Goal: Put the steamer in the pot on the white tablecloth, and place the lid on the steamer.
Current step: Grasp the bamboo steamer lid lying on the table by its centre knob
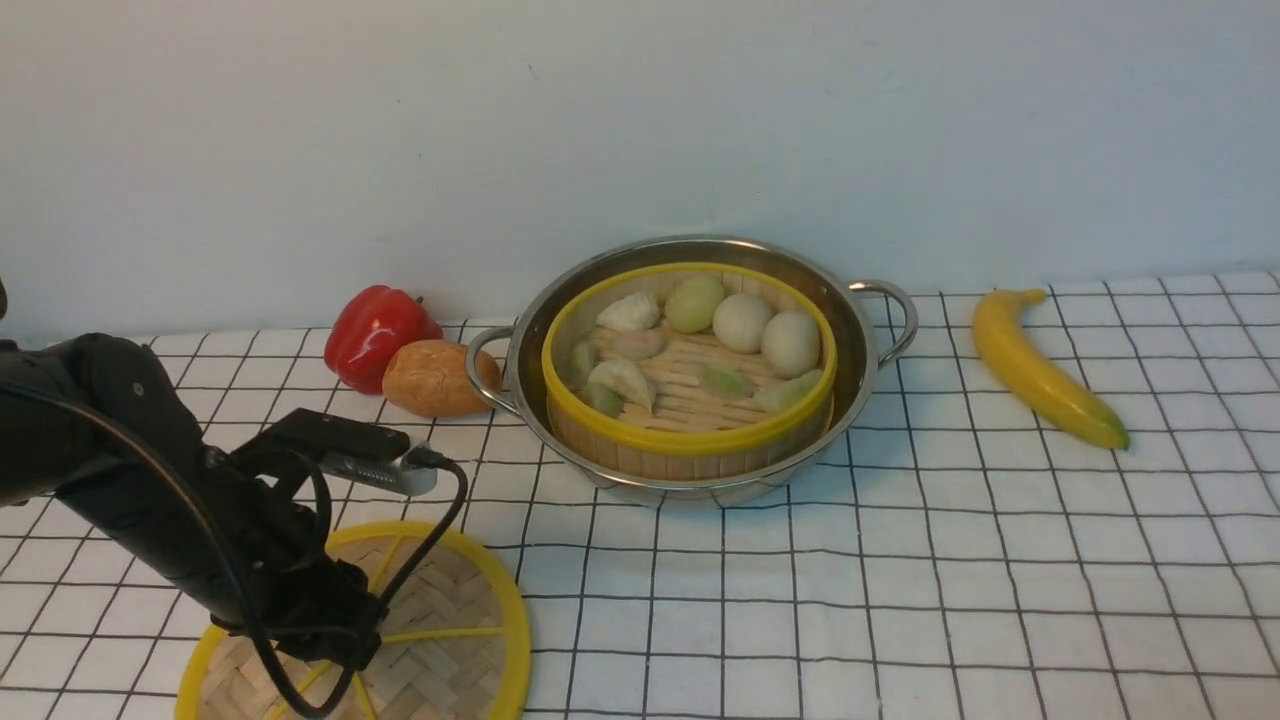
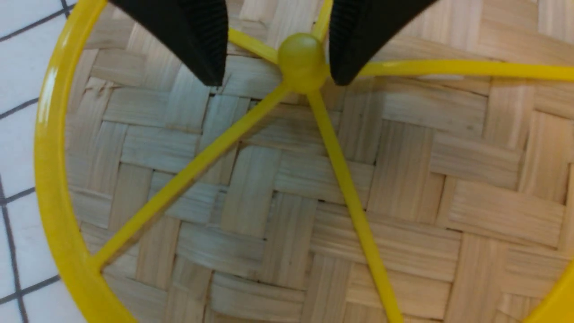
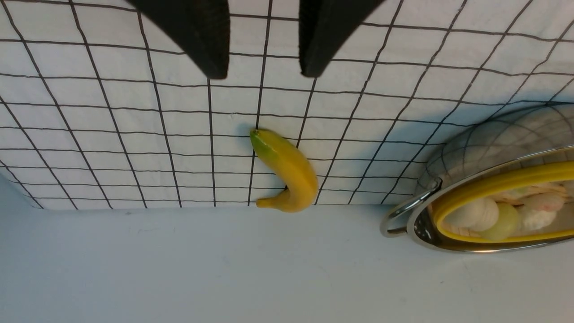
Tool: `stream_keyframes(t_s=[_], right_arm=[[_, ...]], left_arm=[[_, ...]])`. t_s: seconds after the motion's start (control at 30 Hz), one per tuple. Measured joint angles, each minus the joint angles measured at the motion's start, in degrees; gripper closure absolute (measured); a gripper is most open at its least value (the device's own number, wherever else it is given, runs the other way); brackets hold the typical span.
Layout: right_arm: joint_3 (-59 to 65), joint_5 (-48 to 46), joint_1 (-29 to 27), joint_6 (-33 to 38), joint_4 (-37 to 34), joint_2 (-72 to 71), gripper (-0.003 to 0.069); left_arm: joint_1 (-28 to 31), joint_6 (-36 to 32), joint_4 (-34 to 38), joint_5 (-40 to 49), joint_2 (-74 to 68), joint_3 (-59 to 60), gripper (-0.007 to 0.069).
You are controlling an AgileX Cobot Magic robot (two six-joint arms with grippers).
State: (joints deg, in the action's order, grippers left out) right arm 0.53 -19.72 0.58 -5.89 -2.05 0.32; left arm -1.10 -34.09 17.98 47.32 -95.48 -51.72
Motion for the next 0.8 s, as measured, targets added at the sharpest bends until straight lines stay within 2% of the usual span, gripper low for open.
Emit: stream_keyframes(t_s=[0.2,0.3,0.57,0.8], right_arm=[[0.0,0.0,0.0,0.0,0.0,0.0,0.0419],[0.0,0.0,0.0,0.0,0.0,0.0,0.0419],[0.0,0.0,0.0,0.0,0.0,0.0,0.0419],[0.0,0.0,0.0,0.0,0.0,0.0,0.0419]], left_arm=[[0.0,0.08,0.41,-0.92,0.0,0.0,0.0323],[0.0,1.02,0.05,-1.04,0.0,0.0,0.0351],[0.0,3.33,-2.11,-1.06,-1.21,0.0,0.0496],[0.0,3.28,-2.39,1.54,-1.28,-1.22,0.0501]])
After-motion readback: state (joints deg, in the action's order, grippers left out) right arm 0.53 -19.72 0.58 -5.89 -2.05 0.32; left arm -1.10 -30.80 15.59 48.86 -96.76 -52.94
